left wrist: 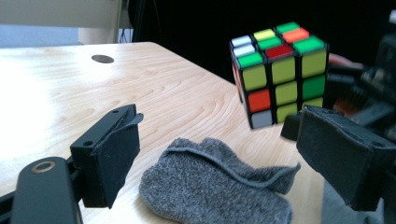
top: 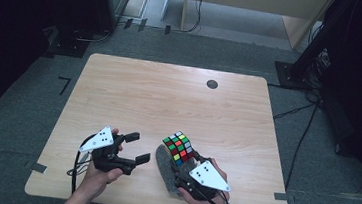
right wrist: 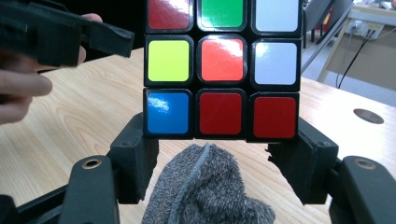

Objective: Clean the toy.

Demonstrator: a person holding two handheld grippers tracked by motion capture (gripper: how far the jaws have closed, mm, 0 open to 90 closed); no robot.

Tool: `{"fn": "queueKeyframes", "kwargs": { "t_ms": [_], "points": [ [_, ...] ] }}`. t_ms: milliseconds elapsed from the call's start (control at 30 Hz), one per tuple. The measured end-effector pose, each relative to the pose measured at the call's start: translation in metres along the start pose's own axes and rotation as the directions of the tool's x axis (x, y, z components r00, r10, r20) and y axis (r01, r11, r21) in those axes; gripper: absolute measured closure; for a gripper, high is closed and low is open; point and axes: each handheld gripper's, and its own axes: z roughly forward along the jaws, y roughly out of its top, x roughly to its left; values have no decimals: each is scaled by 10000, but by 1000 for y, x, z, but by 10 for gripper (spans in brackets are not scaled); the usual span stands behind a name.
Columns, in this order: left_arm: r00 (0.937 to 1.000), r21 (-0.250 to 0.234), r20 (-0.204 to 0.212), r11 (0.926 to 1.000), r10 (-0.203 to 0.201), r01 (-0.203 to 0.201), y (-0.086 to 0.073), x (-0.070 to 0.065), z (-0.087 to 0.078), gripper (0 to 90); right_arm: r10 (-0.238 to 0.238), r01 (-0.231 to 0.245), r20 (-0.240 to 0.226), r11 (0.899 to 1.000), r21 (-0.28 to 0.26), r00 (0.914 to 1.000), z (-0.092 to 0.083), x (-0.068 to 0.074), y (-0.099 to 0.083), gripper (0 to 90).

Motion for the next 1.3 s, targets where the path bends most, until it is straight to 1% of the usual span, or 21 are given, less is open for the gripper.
{"fn": "queueKeyframes", "kwargs": {
  "t_ms": [33,133,233,333,400,467,533,633,733,767,833,900,967,1133,1167,1233,1300],
  "points": [
    [9997,76,-69,9997,249,-249,-1,-2,1,135,75,-75,-11,10000,10,10000,-1,-1,1,348],
    [9974,354,-209,9970,694,-686,-3,-7,5,134,299,-300,96,9995,81,9995,-3,-4,3,348],
    [9953,495,-336,9948,910,-892,-3,-10,9,135,580,-579,-68,9983,96,9983,-5,-5,4,348],
    [9919,673,-466,9911,1178,-1145,-5,-11,12,138,687,-682,-265,9975,201,9973,-4,-4,4,348],
    [9904,783,-463,9889,1305,-1266,-6,-12,14,139,808,-798,-375,9965,267,9960,-2,-4,4,348],
    [9900,872,-419,9876,1349,-1309,-7,-13,15,147,862,-855,-200,9958,341,9961,-3,-3,5,347],
    [9888,842,-405,9865,1439,-1402,-7,-14,15,148,1014,-1011,-97,9945,265,9948,-5,-3,7,348],
    [9862,895,-419,9837,1601,-1559,-6,-16,16,150,1164,-1161,-130,9931,185,9931,-8,-4,11,347],
    [9893,890,-382,9865,1410,-1372,-7,-16,17,151,1210,-1208,-152,9925,165,9925,-9,-4,11,347],
    [9893,929,-353,9861,1419,-1381,-7,-16,18,150,1259,-1255,-172,9919,215,9919,-9,-4,11,347],
    [9874,1017,-436,9839,1522,-1472,-7,-17,19,150,1413,-1404,-263,9895,341,9896,-8,-5,11,347],
    [9883,1049,-351,9840,1483,-1440,-7,-19,20,149,1516,-1506,-295,9880,355,9880,-9,-6,12,347],
    [9863,1112,-289,9811,1622,-1581,-8,-20,21,147,1665,-1653,-347,9856,348,9854,-10,-7,12,347],
    [9825,1257,-383,9763,1821,-1761,-10,-23,26,141,2053,-2030,-508,9781,469,9774,-9,-6,15,348],
    [9818,1285,-360,9751,1865,-1806,-11,-24,27,141,2067,-2040,-538,9776,511,9769,-9,-5,16,348],
    [9767,1391,-410,9693,2104,-2030,-12,-26,29,141,1999,-1968,-596,9789,541,9780,-9,-2,17,348],
    [9741,1392,-398,9666,2226,-2152,-12,-28,29,141,2008,-1971,-665,9787,582,9774,-10,-1,18,347]
  ]
}}
